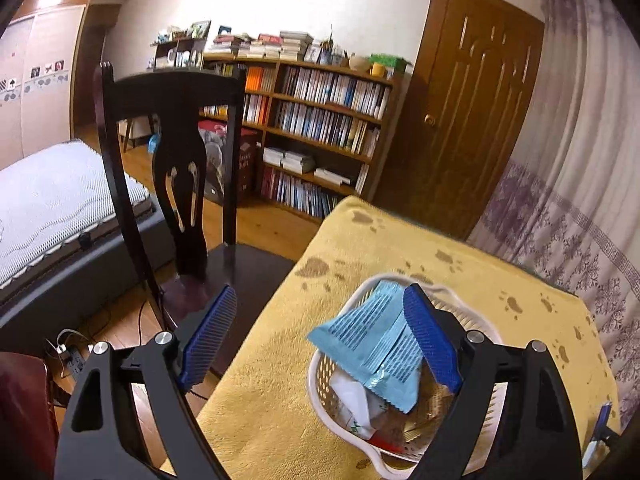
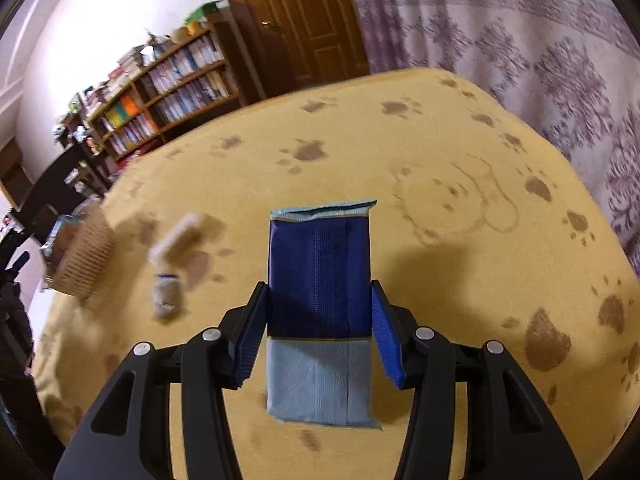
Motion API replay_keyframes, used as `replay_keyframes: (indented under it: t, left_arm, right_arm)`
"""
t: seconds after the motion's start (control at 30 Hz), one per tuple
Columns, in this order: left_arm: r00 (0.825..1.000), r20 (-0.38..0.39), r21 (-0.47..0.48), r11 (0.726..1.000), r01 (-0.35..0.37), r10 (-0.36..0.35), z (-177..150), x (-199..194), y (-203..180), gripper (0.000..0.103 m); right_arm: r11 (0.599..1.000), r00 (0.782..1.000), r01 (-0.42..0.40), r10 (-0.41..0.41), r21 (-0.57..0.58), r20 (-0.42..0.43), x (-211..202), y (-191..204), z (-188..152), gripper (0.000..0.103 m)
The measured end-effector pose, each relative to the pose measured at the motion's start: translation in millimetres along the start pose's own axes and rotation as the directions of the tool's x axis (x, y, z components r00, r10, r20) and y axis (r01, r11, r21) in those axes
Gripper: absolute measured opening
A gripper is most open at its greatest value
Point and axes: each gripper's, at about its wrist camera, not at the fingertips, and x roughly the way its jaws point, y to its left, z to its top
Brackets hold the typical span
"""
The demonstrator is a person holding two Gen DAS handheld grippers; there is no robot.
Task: Organize snacks
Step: 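Carry the blue-and-white bar packet over the basket with the right tool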
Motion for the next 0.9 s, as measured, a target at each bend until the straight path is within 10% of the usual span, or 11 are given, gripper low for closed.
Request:
replay_keyframes:
  t: [0.9]
  left_arm:
    - [0.989,0.149,-0.029,0.999,0.015,-0.01,26.0,-58.7,17.5,0.092]
  right_arm:
    - [0.886,0.911,-0.413,0.4,-0.209,-0.103,17.1,268.9,73.4,0.05]
